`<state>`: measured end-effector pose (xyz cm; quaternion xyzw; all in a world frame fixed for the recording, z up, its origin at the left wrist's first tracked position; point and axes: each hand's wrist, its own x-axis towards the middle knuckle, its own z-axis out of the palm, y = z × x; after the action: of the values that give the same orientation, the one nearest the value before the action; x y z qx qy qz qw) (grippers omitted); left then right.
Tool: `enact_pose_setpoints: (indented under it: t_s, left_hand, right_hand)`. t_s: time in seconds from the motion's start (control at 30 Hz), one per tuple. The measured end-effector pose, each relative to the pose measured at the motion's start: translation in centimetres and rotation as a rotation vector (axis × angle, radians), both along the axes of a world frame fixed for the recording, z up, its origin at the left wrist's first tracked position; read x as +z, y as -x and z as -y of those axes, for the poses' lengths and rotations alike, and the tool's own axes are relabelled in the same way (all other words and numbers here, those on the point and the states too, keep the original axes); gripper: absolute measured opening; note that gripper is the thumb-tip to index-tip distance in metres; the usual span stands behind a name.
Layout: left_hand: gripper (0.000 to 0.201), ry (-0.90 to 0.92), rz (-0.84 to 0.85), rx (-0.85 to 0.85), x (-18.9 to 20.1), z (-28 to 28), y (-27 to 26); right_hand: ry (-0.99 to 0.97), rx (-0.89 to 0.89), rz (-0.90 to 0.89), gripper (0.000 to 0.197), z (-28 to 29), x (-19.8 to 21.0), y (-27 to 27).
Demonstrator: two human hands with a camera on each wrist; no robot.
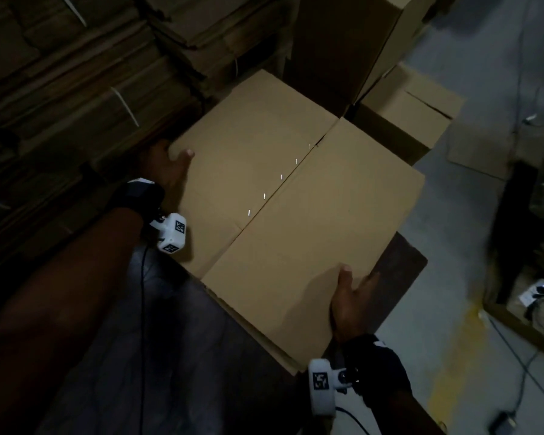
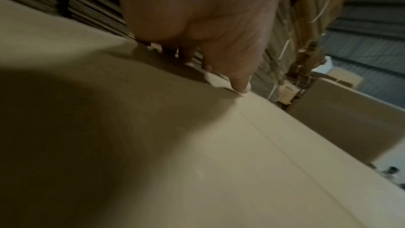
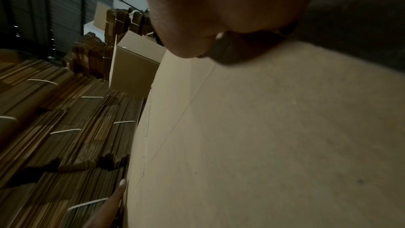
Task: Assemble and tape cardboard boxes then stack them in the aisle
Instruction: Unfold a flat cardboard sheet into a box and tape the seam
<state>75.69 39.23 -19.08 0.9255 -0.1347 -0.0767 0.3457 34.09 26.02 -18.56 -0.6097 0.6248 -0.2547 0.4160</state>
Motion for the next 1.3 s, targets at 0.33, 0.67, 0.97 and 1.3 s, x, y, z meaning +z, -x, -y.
enact_pose_setpoints:
  t_s: [0.33, 0.67, 0.97, 1.3]
  left_hand:
    - [0.038, 0.114, 0.167, -0.283, 4.9, 2.1, 16.6]
    - [0.027, 0.183, 0.154, -0.464, 5.8, 8.1, 37.6]
    - [0.024, 0.209, 0.103, -0.472, 6.0, 21.2, 51.4]
    - [0.031, 0.216, 0.160, -0.576, 6.8, 37.4, 53.8]
  right_hand:
    - [0.187, 0.225, -0.001, 0.069, 2.2, 2.4, 3.0]
    - [0.488, 0.358, -0.027, 0.033, 9.0, 4.2, 11.7]
    - [0.600, 0.307, 0.052, 0.036, 20.7, 3.2, 21.9]
    - [0.652, 0.255, 0.054, 0.026, 36.6, 1.7, 24.4]
